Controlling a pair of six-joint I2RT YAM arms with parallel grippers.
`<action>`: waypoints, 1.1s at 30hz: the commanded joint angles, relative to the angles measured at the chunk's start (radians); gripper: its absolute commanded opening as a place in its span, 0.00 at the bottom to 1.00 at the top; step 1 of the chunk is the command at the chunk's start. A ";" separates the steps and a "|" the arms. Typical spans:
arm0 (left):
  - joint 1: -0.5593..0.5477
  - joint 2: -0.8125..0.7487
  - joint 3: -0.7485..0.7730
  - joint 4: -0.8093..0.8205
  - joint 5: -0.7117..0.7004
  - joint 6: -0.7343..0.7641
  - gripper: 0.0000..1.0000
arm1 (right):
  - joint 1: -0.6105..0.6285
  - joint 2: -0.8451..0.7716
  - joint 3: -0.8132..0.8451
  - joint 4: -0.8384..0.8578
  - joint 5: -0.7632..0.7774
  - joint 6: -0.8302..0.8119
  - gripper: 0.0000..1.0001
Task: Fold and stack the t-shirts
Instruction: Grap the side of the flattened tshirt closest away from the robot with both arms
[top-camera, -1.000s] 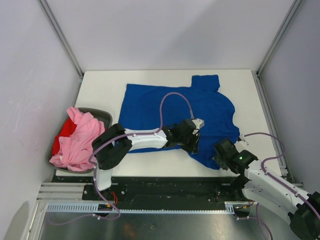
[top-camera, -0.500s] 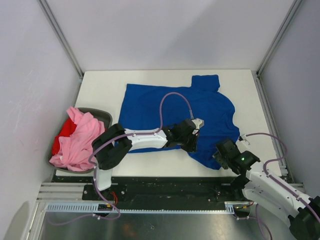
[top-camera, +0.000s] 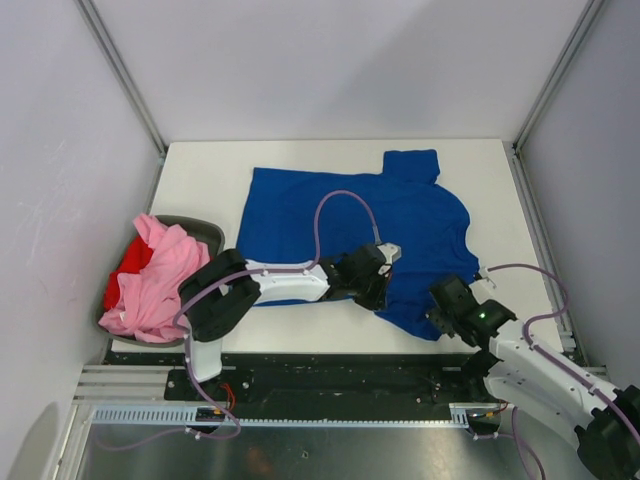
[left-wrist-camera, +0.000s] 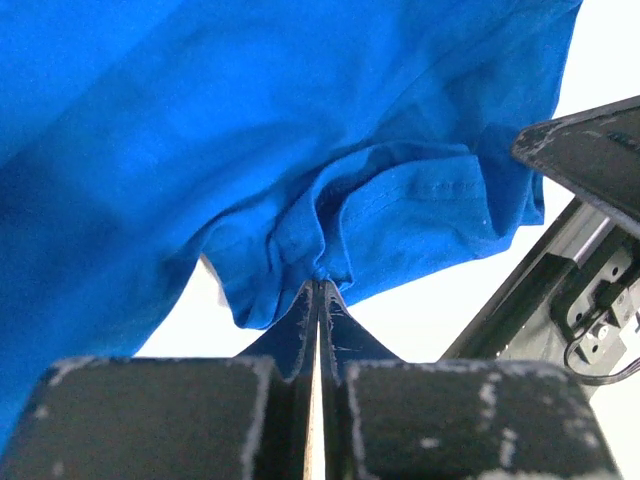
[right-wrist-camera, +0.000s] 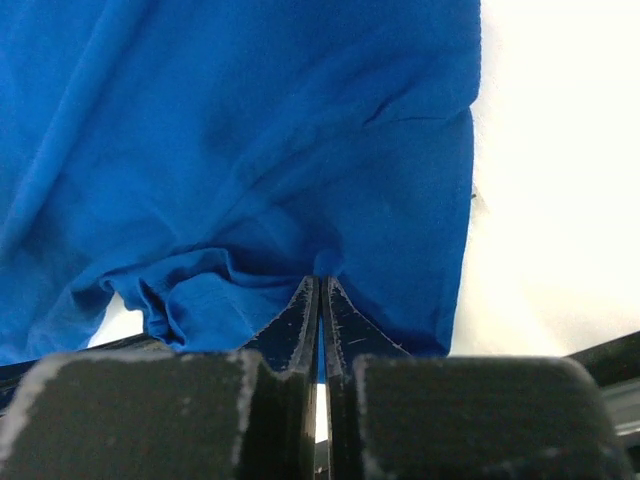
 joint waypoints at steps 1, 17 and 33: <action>-0.010 -0.089 -0.039 0.021 0.020 -0.023 0.00 | 0.006 -0.081 0.003 -0.083 -0.001 0.018 0.01; -0.049 -0.254 -0.167 0.019 0.060 -0.078 0.00 | 0.030 -0.399 0.112 -0.372 -0.159 0.000 0.00; -0.080 -0.377 -0.259 0.010 0.108 -0.128 0.00 | 0.057 -0.287 0.275 -0.372 -0.224 -0.173 0.00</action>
